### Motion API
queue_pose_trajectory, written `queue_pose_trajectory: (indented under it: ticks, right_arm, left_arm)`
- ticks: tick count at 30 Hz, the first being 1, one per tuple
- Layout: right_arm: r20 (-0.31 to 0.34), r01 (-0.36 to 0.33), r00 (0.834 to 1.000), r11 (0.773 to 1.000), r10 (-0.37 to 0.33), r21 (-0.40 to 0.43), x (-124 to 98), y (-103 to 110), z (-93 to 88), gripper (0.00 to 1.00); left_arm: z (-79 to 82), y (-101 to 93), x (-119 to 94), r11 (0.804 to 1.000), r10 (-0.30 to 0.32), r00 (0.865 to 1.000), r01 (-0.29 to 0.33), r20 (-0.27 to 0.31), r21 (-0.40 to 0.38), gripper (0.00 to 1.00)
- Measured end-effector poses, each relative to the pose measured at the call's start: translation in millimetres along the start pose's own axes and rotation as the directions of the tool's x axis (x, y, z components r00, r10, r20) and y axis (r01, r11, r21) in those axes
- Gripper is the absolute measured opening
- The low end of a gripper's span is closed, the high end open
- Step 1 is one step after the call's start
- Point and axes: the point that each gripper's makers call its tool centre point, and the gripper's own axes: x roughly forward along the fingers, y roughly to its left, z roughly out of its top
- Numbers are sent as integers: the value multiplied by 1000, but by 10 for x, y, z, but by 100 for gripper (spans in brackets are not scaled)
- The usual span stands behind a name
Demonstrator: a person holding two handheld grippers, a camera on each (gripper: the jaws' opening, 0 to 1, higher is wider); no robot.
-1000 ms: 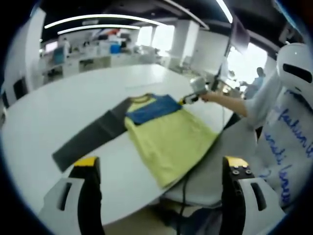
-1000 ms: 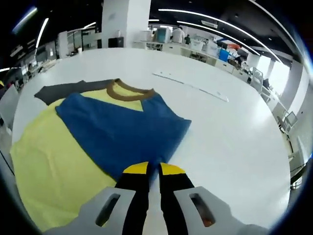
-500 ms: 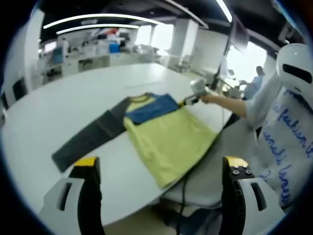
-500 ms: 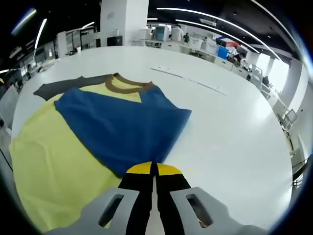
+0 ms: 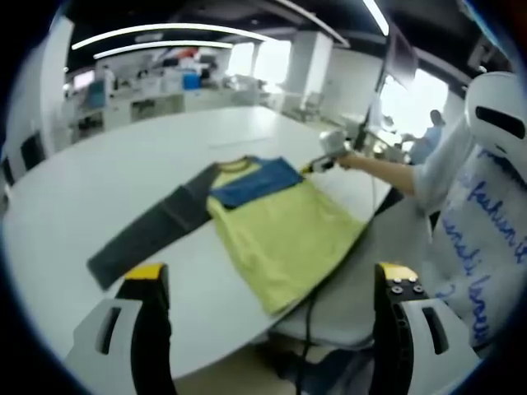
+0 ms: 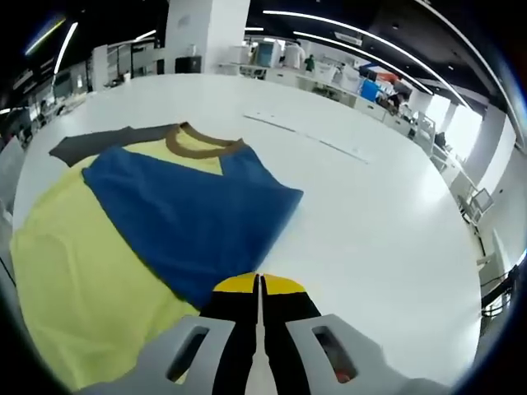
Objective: Fold the garment on the visible template until the final outline fits inside the template.
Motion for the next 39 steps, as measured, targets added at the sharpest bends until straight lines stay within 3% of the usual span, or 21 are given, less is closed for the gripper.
queue_pose_trajectory:
  ticks: [4, 10, 15, 20, 25, 29, 35, 39]
  right_arm:
    - [20, -21, 1000, 1000, 21, -5, -2, 83, 109, 1]
    - [-11, -70, 998, 997, 69, -27, 35, 239, -6, 1]
    - [-40, -74, 997, 996, 72, -40, 15, 299, -205, 1]
    - [-32, -67, 997, 998, 67, -9, -24, 241, -140, 1]
    - [-9, -86, 996, 996, 85, -22, -67, 351, -93, 1]
    - [-37, -91, 995, 995, 89, -50, -101, 470, -202, 1]
    - [-19, -84, 996, 996, 83, -14, -128, 407, -185, 1]
    - [9, -67, 998, 998, 67, -21, -272, 395, -112, 8]
  left_arm:
    - [-12, -40, 19, 1000, -5, 1000, 5, -6, 6, 99]
    - [-15, -72, 19, 1000, -5, 1000, 5, -2, 5, 99]
    - [-46, -118, 29, 1000, -13, 1000, 13, -8, 8, 99]
    - [-43, -124, 33, 1000, -12, 1000, 12, -4, 6, 99]
    - [-29, -147, 32, 1000, -15, 1000, 15, 4, 8, 99]
    - [-40, -206, 52, 1000, -16, 1000, 16, 5, 13, 99]
    - [-23, -223, 47, 1000, -3, 1000, 2, 18, 21, 99]
    - [-4, -176, 38, 1000, 4, 999, -5, 36, 19, 99]
